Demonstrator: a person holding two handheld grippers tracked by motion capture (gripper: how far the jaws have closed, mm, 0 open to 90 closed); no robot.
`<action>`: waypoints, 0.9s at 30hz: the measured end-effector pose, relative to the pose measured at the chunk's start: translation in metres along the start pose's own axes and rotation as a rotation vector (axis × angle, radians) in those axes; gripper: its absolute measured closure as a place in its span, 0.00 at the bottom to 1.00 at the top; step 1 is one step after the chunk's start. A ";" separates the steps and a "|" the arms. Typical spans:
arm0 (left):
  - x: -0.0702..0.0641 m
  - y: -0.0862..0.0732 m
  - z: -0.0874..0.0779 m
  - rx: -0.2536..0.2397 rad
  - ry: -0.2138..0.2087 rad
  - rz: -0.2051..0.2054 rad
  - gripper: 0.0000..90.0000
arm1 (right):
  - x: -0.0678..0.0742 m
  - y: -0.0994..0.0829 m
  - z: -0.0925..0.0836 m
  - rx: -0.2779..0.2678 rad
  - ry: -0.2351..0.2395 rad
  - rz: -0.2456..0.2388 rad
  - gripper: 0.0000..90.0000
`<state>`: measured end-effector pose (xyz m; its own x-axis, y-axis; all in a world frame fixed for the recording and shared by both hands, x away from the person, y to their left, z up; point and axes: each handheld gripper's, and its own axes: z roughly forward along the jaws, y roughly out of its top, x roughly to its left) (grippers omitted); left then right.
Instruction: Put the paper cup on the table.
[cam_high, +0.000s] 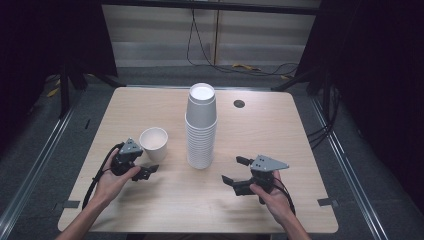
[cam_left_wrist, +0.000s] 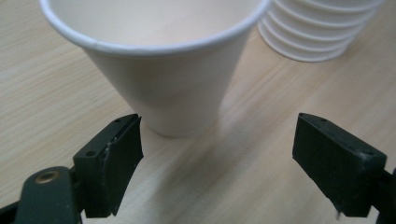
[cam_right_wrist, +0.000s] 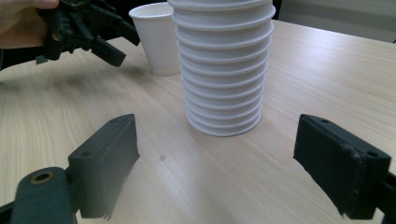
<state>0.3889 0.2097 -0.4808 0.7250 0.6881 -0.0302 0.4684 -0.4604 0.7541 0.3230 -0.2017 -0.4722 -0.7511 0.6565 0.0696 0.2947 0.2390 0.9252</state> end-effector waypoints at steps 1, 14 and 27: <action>-0.002 -0.001 -0.001 0.002 0.000 0.008 0.18 | 0.000 0.000 0.000 -0.001 -0.003 -0.003 0.15; -0.040 -0.005 -0.006 -0.106 -0.090 0.037 0.18 | 0.001 0.000 -0.002 -0.004 -0.011 0.001 0.15; -0.061 -0.014 -0.003 -0.245 -0.179 -0.024 0.18 | 0.010 -0.002 -0.009 -0.010 0.001 -0.001 0.15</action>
<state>0.3371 0.1758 -0.4874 0.8029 0.5773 -0.1482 0.3662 -0.2816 0.8869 0.3090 -0.2020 -0.4703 -0.7520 0.6555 0.0692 0.2882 0.2326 0.9289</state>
